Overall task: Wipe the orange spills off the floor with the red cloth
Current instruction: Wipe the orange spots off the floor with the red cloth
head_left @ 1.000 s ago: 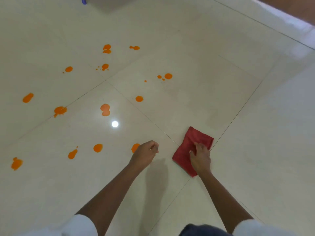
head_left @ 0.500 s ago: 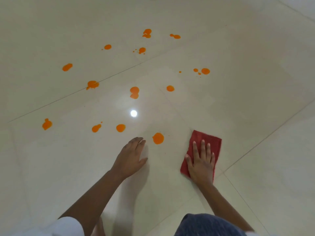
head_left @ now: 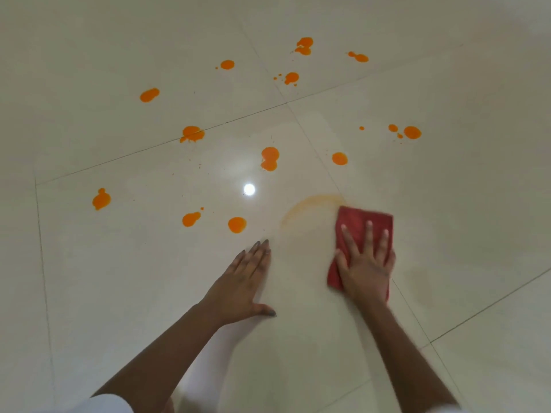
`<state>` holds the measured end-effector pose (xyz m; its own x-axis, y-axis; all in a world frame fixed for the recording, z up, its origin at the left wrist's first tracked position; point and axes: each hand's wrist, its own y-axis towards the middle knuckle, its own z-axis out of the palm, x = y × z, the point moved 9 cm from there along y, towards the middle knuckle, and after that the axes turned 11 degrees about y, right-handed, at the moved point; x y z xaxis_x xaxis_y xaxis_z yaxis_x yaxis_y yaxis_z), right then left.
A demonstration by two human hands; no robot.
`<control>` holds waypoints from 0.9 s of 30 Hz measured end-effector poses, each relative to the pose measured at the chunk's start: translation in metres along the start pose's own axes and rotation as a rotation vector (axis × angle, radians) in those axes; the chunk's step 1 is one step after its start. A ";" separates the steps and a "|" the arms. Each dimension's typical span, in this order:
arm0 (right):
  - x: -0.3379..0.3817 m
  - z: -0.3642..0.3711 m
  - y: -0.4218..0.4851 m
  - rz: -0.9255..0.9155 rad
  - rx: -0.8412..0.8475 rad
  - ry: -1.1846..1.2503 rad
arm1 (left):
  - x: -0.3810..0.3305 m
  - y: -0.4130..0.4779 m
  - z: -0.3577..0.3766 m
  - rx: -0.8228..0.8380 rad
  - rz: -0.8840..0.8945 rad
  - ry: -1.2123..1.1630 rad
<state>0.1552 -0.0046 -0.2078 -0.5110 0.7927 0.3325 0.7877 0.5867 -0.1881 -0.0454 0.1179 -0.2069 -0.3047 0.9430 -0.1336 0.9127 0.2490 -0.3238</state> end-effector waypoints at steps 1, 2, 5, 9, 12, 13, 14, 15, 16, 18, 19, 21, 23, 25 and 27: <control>0.005 0.004 -0.029 0.002 -0.015 0.014 | 0.000 0.002 0.003 -0.008 -0.001 -0.013; 0.019 0.014 -0.055 -0.041 -0.008 0.023 | 0.000 0.003 0.006 -0.018 -0.007 -0.029; 0.091 0.038 -0.059 -0.353 0.086 0.038 | 0.004 0.006 0.008 -0.049 -0.021 -0.035; 0.070 0.012 0.058 -0.273 0.083 -0.075 | 0.005 0.009 0.008 -0.048 -0.018 -0.030; -0.032 -0.020 0.054 0.126 -0.072 0.039 | -0.003 0.016 0.005 -0.047 -0.041 -0.035; -0.045 -0.021 0.027 0.203 -0.120 0.055 | -0.008 0.020 0.004 -0.047 -0.035 -0.033; -0.038 -0.017 -0.005 0.201 -0.143 0.046 | -0.011 0.025 0.003 -0.052 -0.035 -0.035; -0.020 -0.006 -0.032 0.129 -0.140 0.038 | -0.014 0.030 0.003 -0.052 -0.035 -0.046; 0.007 0.009 -0.050 0.009 -0.096 0.050 | -0.015 0.034 0.002 -0.052 -0.039 -0.058; 0.062 0.027 -0.048 -0.254 0.021 0.049 | -0.015 0.038 0.004 -0.049 -0.056 -0.074; 0.080 0.029 -0.025 -0.368 0.050 0.039 | -0.013 0.040 0.005 -0.046 -0.062 -0.071; 0.073 0.014 0.032 -0.379 0.061 -0.026 | -0.013 0.041 0.007 -0.032 -0.062 -0.064; 0.010 -0.008 0.064 -0.127 0.020 -0.056 | -0.012 0.040 0.007 -0.034 -0.069 -0.079; -0.068 -0.029 0.039 0.174 -0.112 0.047 | -0.016 0.040 0.008 -0.030 -0.062 -0.076; -0.093 -0.031 -0.024 0.334 -0.231 0.074 | -0.016 0.040 0.011 -0.020 -0.074 -0.071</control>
<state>0.1943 -0.0980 -0.2051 -0.1948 0.9142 0.3555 0.9669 0.2399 -0.0873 -0.0067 0.1103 -0.2284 -0.3890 0.9043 -0.1761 0.8921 0.3220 -0.3170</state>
